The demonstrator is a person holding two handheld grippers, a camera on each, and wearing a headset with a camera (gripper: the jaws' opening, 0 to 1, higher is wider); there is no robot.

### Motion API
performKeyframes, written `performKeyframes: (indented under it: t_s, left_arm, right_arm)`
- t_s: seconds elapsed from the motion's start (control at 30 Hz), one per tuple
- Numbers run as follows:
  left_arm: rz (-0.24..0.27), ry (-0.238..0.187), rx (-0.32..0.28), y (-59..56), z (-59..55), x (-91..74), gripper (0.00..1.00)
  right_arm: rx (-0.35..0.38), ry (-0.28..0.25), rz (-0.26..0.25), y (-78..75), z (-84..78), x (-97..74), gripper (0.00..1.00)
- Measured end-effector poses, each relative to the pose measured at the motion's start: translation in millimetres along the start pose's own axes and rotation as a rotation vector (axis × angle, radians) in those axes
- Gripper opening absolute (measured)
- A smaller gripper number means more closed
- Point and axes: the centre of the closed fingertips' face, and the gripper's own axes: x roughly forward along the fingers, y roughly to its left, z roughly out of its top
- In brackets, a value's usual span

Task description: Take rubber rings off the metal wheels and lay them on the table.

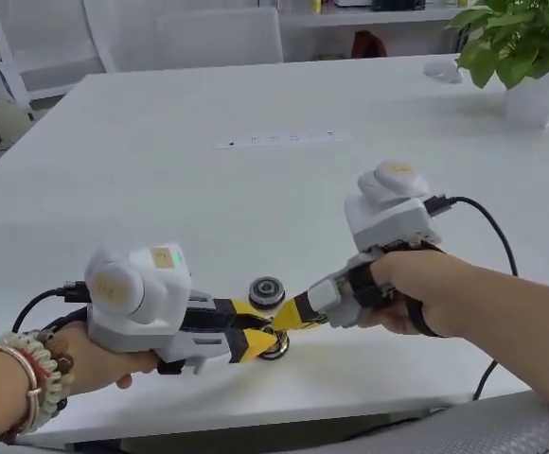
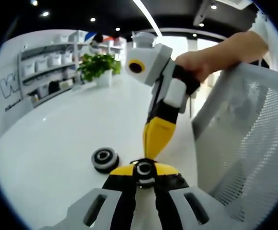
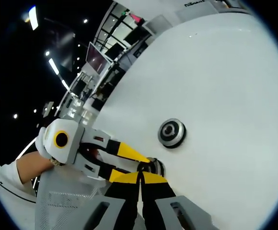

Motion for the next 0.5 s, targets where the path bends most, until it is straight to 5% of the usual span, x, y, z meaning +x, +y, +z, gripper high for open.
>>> performKeyframes:
  t_s: [0.27, 0.5]
  left_arm:
    - [0.000, 0.000, 0.001, 0.5, 0.0, 0.3, 0.15]
    - [0.004, 0.000, -0.012, 0.5, 0.4, 0.5, 0.15]
  right_arm:
    - [0.020, -0.008, 0.036, 4.2, 1.5, -0.4, 0.00]
    - [-0.009, -0.003, 0.009, 0.4, 1.7, -0.6, 0.00]
